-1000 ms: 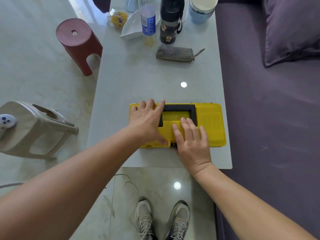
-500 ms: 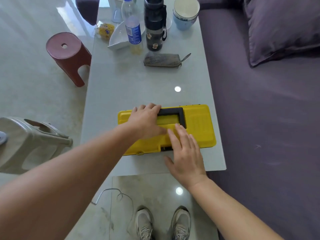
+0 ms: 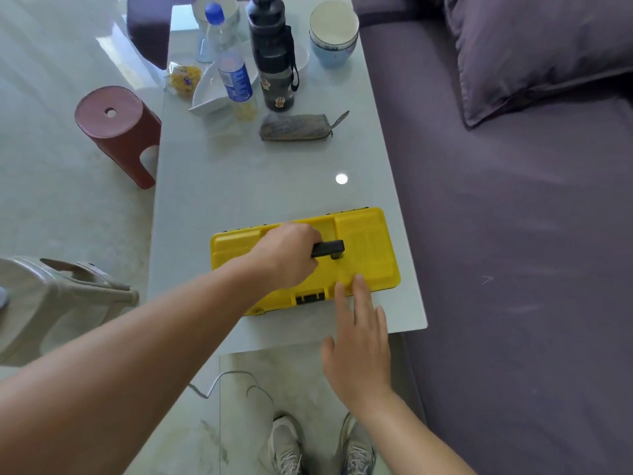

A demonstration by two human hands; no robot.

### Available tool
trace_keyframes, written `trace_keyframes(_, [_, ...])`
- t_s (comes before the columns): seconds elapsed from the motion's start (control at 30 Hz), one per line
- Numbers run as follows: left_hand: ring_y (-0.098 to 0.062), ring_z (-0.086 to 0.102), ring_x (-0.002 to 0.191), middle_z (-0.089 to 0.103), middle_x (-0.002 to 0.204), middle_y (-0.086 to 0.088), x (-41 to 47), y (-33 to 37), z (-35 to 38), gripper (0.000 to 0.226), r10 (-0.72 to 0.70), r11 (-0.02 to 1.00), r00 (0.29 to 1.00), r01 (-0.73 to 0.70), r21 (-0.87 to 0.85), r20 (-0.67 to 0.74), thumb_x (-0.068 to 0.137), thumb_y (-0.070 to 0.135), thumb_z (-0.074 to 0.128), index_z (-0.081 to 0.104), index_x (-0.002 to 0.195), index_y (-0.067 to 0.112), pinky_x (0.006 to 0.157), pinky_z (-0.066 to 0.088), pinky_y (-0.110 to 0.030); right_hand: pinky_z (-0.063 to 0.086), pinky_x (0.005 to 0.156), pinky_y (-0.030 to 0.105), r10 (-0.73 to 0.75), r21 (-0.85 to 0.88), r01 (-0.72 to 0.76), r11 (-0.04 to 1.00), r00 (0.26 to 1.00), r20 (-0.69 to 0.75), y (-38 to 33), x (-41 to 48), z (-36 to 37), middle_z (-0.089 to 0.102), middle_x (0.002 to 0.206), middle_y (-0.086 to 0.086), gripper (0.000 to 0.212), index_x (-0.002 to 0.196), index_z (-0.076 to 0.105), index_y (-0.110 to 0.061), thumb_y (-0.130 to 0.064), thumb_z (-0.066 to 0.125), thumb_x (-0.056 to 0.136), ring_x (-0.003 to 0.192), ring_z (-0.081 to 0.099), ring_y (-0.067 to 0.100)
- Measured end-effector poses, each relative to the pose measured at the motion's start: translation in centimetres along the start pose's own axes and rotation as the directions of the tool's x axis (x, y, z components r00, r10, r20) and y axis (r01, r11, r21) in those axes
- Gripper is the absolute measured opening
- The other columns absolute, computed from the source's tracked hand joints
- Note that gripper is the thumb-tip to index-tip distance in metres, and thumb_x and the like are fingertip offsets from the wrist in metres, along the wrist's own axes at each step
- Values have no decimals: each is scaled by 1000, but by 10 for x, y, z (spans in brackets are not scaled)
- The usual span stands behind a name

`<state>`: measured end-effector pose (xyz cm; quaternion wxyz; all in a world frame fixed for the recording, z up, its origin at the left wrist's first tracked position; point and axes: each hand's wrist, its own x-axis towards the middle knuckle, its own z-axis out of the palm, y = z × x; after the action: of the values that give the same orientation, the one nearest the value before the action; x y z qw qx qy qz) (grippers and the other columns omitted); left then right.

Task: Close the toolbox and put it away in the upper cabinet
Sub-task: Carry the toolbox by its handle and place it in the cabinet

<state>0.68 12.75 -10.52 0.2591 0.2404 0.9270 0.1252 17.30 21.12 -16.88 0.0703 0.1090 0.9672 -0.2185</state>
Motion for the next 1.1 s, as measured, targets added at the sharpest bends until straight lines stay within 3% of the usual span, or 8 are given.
trace_keyframes(0.13, [-34, 61, 74, 65, 81, -13, -12, 21, -22, 10, 14, 1000, 1000, -13, 27, -23, 85, 12, 60, 67, 92, 11, 55, 40, -31, 22, 112, 58, -47, -88, 45, 995, 999, -24, -6, -8, -16, 21, 155, 23, 89, 147, 31, -8, -9, 72, 67, 143, 16, 41])
trace_keyframes(0.33, [-29, 50, 68, 51, 67, -6, -56, 94, -117, 9, 102, 993, 995, -101, 64, -15, 84, 16, 62, 65, 87, 8, 49, 33, -29, 19, 114, 58, -163, -166, 149, 975, 984, -75, -19, -32, -115, 15, 158, 17, 92, 149, 22, -4, -12, 71, 71, 144, 10, 40])
trace_keyframes(0.53, [-26, 53, 64, 57, 68, -7, -144, 197, -241, 14, 334, 941, 932, -322, 102, -144, 77, 23, 70, 66, 79, 10, 54, 41, -32, 24, 112, 59, -236, -224, 182, 958, 940, -248, -39, -93, -268, 16, 159, 17, 78, 150, 23, -12, -28, 61, 84, 145, 8, 38])
trace_keyframes(0.7, [-18, 58, 63, 62, 68, 1, -234, 306, -329, 10, 491, 869, 819, -439, 227, -296, 73, 28, 69, 72, 79, 21, 59, 55, -34, 19, 112, 54, -253, -252, 139, 958, 825, -506, -54, -169, -397, 23, 158, 13, 63, 149, 25, -16, -39, 45, 95, 146, 10, 32])
trace_keyframes(0.83, [-20, 63, 75, 69, 80, -2, -304, 408, -365, 15, 584, 810, 757, -520, 272, -293, 74, 28, 69, 76, 87, 25, 69, 58, -39, 21, 114, 56, -224, -254, 67, 965, 714, -663, -43, -244, -475, 25, 158, 11, 63, 149, 26, -16, -41, 48, 95, 147, 10, 28])
trace_keyframes(0.93, [-18, 62, 72, 66, 73, 2, -357, 491, -365, 5, 670, 741, 695, -602, 297, -262, 73, 27, 69, 73, 75, 26, 62, 54, -34, 23, 113, 56, -197, -252, 1, 968, 624, -756, -14, -307, -519, 28, 156, 11, 64, 149, 27, -17, -40, 50, 94, 147, 11, 28])
trace_keyframes(1.1, [-23, 72, 68, 76, 80, -11, -433, 636, -325, 18, 748, 664, 644, -716, 218, -161, 73, 22, 74, 77, 90, 17, 69, 62, -41, 23, 114, 52, -150, -246, -122, 962, 517, -843, 64, -433, -576, 32, 154, 12, 62, 148, 29, -16, -39, 51, 94, 146, 13, 27])
